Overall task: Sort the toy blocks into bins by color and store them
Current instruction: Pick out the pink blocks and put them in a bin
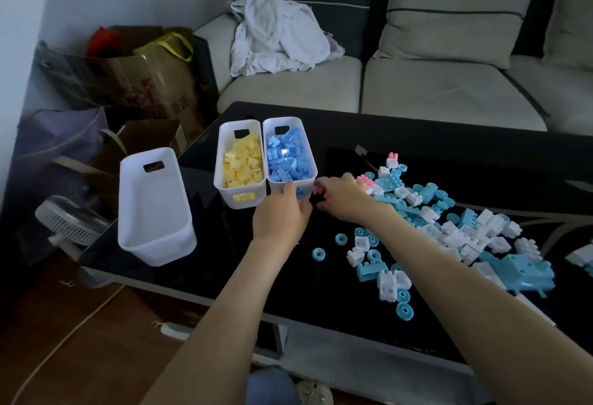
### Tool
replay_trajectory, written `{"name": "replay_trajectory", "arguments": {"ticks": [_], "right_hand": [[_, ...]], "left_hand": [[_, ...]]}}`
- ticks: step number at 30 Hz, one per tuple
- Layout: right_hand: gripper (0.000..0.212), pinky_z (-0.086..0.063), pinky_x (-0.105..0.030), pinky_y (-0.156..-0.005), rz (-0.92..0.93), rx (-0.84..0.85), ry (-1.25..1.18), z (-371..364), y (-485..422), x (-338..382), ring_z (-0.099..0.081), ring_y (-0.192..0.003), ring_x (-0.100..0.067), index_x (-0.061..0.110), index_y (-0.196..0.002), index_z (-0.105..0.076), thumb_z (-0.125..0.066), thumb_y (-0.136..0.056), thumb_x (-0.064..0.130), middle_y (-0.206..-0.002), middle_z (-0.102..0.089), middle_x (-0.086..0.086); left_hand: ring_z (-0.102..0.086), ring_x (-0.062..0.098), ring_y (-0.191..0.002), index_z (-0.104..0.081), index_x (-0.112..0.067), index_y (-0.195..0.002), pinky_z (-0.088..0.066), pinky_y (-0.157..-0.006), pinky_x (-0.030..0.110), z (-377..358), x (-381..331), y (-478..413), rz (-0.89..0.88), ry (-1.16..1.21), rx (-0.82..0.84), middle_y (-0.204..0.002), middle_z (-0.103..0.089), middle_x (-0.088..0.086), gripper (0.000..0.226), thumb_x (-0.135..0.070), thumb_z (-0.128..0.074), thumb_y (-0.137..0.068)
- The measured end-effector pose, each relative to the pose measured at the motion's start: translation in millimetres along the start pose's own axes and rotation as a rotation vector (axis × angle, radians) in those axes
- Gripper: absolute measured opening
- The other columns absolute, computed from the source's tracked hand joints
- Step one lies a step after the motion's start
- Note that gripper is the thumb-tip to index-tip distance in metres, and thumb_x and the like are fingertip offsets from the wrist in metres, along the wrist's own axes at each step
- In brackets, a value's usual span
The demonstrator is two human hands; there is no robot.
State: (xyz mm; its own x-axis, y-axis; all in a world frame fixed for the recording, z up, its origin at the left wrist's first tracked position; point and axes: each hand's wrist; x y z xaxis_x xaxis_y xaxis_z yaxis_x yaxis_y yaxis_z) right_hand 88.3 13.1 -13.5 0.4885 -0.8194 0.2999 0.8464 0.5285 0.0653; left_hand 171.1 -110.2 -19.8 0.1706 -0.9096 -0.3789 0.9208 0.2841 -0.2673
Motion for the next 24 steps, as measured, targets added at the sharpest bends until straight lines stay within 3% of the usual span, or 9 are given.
{"name": "replay_trajectory", "arguments": {"ticks": [5,8,10,13,15,17,19,21,24], "right_hand": [[0.011,-0.044,-0.035,-0.081,0.041,-0.049,-0.033,-2.9,-0.6,-2.3,-0.053,-0.097,-0.023,0.013,-0.099,-0.055,-0.05,-0.092,0.02,-0.103,-0.054,-0.007],[0.01,-0.039,-0.026,-0.073,0.051,-0.055,-0.117,2.6,6.3,-7.3,-0.053,-0.089,-0.016,0.015,-0.099,-0.058,-0.054,-0.09,0.018,-0.099,-0.055,-0.002],[0.006,-0.041,-0.024,-0.07,0.048,-0.107,-0.22,7.1,13.8,-9.7,-0.055,-0.085,-0.013,0.018,-0.095,-0.059,-0.055,-0.09,0.018,-0.096,-0.058,0.001],[0.004,-0.051,-0.027,-0.065,-0.003,-0.204,-0.477,16.5,26.6,-13.4,-0.059,-0.073,-0.01,0.019,-0.092,-0.061,-0.057,-0.091,0.021,-0.088,-0.065,0.002],[0.004,-0.051,-0.026,-0.061,-0.073,-0.242,-0.689,24.5,35.4,-17.9,-0.058,-0.064,-0.009,0.019,-0.094,-0.061,-0.058,-0.091,0.02,-0.08,-0.064,0.001],[0.005,-0.05,-0.02,-0.063,-0.132,-0.264,-0.813,31.8,45.9,-25.2,-0.058,-0.067,-0.009,0.019,-0.095,-0.06,-0.059,-0.091,0.017,-0.078,-0.063,0.001],[0.008,-0.05,-0.021,-0.066,-0.163,-0.273,-0.809,36.1,59.7,-35.9,-0.059,-0.069,-0.009,0.017,-0.098,-0.06,-0.059,-0.09,0.018,-0.078,-0.063,0.0],[0.01,-0.052,-0.025,-0.068,-0.195,-0.273,-0.778,39.9,77.4,-50.5,-0.06,-0.069,-0.011,0.015,-0.099,-0.06,-0.06,-0.09,0.02,-0.078,-0.065,-0.001],[0.005,-0.051,-0.018,-0.059,-0.253,-0.327,-0.824,50.0,106.4,-77.7,-0.061,-0.061,-0.005,0.015,-0.092,-0.06,-0.062,-0.09,0.02,-0.075,-0.065,0.0]], "left_hand": [[-0.059,0.023,-0.076,-0.055,-0.012,-0.088,-0.043,-0.058,0.03,-2.1,-2.1,-0.6,0.089,0.05,0.046,-0.081,-0.06,0.004,0.033,-0.04,-0.038,-0.096],[-0.062,0.023,-0.073,-0.053,-0.008,-0.083,-0.044,-0.058,0.032,-4.2,-7.2,0.2,0.13,0.167,0.066,-0.072,-0.056,0.003,0.039,-0.038,-0.032,-0.099],[-0.065,0.02,-0.061,-0.057,-0.005,-0.083,-0.05,-0.056,0.031,-5.1,-9.6,0.1,0.179,0.277,0.103,-0.07,-0.063,0.006,0.048,-0.041,-0.03,-0.099],[-0.061,0.013,-0.046,-0.055,-0.01,-0.081,-0.047,-0.047,0.024,-4.8,-14.4,1.5,0.245,0.455,0.158,-0.065,-0.065,0.006,0.048,-0.049,-0.03,-0.098],[-0.061,0.016,-0.054,-0.049,-0.012,-0.086,-0.045,-0.049,0.026,-4.6,-21.6,2.1,0.224,0.487,0.159,-0.068,-0.061,0.003,0.042,-0.05,-0.036,-0.096],[-0.053,0.014,-0.061,-0.044,-0.012,-0.09,-0.036,-0.051,0.026,-5.4,-31.8,2.8,0.162,0.394,0.124,-0.069,-0.051,-0.005,0.038,-0.05,-0.041,-0.095],[-0.046,0.014,-0.066,-0.043,-0.013,-0.094,-0.033,-0.054,0.028,-7.3,-43.9,3.8,0.104,0.328,0.118,-0.075,-0.049,-0.005,0.034,-0.047,-0.045,-0.094],[-0.051,0.018,-0.072,-0.044,-0.012,-0.097,-0.035,-0.055,0.03,-10.4,-58.5,5.9,0.041,0.304,0.161,-0.085,-0.056,0.003,0.029,-0.04,-0.05,-0.093],[-0.058,0.026,-0.088,-0.049,-0.011,-0.104,-0.038,-0.063,0.031,-11.2,-85.9,10.6,-0.096,0.185,0.186,-0.095,-0.061,0.007,0.024,-0.032,-0.053,-0.093]]}}
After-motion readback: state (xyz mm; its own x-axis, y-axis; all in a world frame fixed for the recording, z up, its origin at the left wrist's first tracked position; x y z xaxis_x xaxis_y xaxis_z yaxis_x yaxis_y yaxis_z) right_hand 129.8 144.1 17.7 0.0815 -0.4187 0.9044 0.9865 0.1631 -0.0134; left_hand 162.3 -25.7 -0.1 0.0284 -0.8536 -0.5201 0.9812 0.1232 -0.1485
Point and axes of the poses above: each hand's wrist, its own y-axis away from the middle knuckle, its own z-axis out of the back of the hand, x = y × z
